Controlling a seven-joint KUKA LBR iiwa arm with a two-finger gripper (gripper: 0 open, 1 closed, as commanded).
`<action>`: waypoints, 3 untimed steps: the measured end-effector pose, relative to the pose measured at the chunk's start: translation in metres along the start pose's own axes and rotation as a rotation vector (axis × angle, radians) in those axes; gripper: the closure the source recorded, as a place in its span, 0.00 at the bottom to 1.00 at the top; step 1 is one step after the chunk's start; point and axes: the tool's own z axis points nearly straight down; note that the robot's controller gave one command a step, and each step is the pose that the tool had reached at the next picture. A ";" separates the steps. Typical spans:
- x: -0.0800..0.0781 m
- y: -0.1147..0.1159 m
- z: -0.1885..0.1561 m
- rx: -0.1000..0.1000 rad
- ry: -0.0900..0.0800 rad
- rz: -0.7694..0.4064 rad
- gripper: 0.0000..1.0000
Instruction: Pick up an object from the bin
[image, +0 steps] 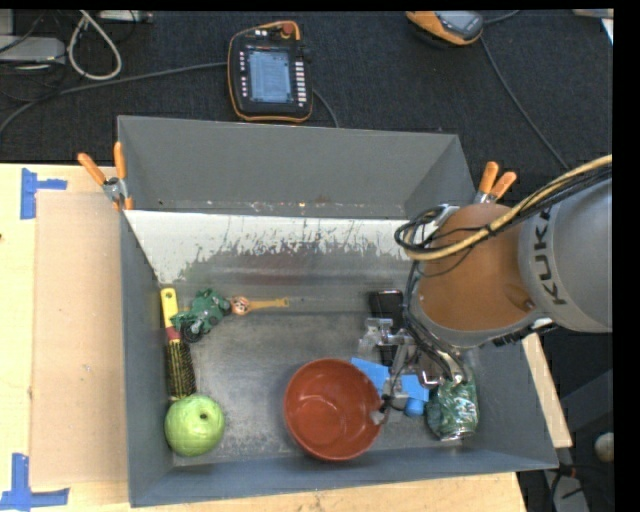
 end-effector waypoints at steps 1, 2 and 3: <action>-0.002 0.000 -0.004 0.000 -0.008 0.000 0.00; -0.004 0.001 0.062 -0.001 -0.010 -0.212 0.00; -0.009 0.022 0.067 0.001 -0.046 -0.222 1.00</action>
Offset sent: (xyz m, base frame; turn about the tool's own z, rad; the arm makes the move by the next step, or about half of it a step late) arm 0.0021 -0.0004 -0.0724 -0.2384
